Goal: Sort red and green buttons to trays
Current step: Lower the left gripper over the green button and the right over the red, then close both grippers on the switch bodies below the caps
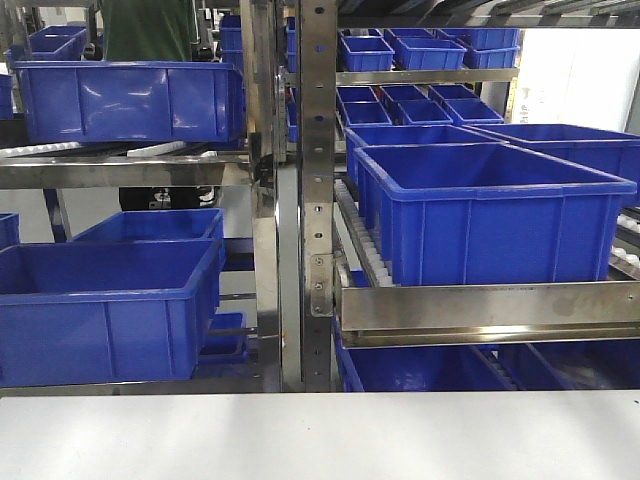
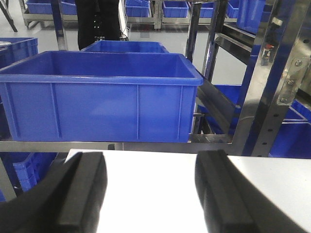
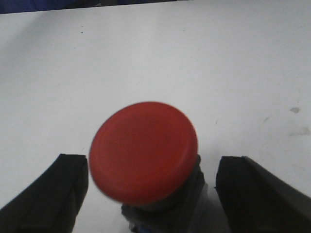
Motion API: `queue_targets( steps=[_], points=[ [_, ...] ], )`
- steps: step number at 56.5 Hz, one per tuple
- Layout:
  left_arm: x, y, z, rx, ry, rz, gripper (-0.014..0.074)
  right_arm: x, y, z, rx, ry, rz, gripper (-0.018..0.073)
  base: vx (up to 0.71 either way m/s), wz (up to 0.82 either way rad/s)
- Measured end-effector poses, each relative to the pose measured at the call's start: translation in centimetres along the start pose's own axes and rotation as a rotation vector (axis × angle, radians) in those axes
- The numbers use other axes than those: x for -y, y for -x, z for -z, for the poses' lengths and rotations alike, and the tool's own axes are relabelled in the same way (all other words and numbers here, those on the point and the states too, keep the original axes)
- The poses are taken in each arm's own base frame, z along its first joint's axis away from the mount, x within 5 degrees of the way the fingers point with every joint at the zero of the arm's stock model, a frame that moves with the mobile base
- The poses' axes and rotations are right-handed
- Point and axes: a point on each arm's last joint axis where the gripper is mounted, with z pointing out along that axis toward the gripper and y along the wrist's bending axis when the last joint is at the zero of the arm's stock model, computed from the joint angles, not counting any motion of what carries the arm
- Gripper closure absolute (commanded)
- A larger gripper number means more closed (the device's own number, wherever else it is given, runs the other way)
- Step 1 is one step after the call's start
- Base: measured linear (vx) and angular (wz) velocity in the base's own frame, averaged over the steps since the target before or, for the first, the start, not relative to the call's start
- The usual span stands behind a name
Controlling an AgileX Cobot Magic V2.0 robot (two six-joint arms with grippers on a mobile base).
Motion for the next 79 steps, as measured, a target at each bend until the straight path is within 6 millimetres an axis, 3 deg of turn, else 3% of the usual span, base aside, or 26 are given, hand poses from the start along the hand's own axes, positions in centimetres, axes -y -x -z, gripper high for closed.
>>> queue_targets(
  steps=[4, 12, 25, 33, 46, 54, 66, 79],
  points=[
    [0.0, 0.0, 0.0, 0.000, 0.000, 0.000, 0.0073, 0.2, -0.2, -0.5, -0.004, 0.000, -0.001, 0.0159, 0.00, 0.00],
    [0.0, 0.0, 0.0, 0.000, 0.000, 0.000, 0.0073, 0.3, -0.5, -0.8, -0.008, -0.001, 0.001, 0.0576, 0.00, 0.00],
    [-0.2, -1.0, 0.1, -0.105, 0.025, 0.098, 0.0073, 0.1, -0.5, -0.8, -0.011, 0.016, 0.044, 0.0569, 0.00, 0.00],
    [-0.5, -3.4, 0.3, -0.306, 0.079, 0.177, 0.0073, 0.1, -0.5, -0.8, -0.012, 0.020, 0.049, 0.0568, 0.00, 0.00],
    [0.8, -9.3, 1.6, -0.535, 0.030, 0.166, 0.0073, 0.1, -0.5, -0.8, -0.012, 0.022, 0.051, 0.0567, 0.00, 0.00],
    [1.4, -10.2, 1.8, -0.536, -0.016, 0.148, 0.0078, 0.1, -0.5, -0.8, -0.012, 0.022, 0.052, 0.0567, 0.00, 0.00],
    [1.6, -11.7, 0.1, -0.603, -0.022, 0.101, 0.0095, 0.1, -0.5, -0.8, -0.012, 0.022, 0.054, 0.0567, 0.00, 0.00],
    [2.1, -14.4, -3.6, -0.589, -0.066, 0.062, 0.0111, 0.1, -0.5, -0.8, -0.012, 0.022, 0.054, 0.0567, 0.00, 0.00]
  ],
)
